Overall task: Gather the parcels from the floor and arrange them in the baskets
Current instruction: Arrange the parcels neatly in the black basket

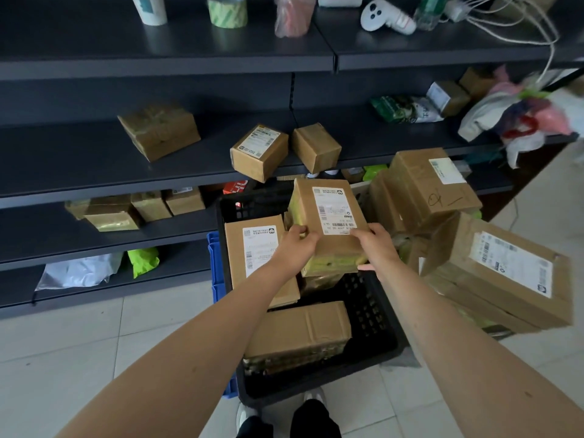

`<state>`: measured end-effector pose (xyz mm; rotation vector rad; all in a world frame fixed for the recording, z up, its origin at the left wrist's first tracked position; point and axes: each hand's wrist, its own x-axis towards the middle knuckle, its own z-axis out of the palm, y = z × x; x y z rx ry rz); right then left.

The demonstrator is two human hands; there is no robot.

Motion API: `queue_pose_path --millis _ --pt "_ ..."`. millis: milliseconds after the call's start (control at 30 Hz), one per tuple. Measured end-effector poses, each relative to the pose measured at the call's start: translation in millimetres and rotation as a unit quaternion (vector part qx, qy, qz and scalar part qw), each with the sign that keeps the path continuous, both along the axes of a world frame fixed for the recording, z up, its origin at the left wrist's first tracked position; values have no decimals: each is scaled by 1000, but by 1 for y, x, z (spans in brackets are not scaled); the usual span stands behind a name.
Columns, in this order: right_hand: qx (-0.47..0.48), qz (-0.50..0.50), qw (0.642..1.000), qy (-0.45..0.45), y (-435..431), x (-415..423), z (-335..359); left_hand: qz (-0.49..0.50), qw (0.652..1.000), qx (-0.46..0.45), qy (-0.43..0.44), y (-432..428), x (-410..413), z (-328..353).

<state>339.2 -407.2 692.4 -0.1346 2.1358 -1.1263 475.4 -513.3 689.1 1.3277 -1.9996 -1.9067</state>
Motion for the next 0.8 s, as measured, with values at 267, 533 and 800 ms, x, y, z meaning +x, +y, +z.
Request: queue_pose_path --millis 267,533,800 --pt "78 58 995 33 -15 -13 -12 64 995 10 -71 -4 8 -22" --pt "38 84 996 5 -29 -12 -12 80 996 40 9 -8 -17 -11" --pt "96 39 993 60 -6 -25 1 76 996 -36 -11 -4 -32 12"
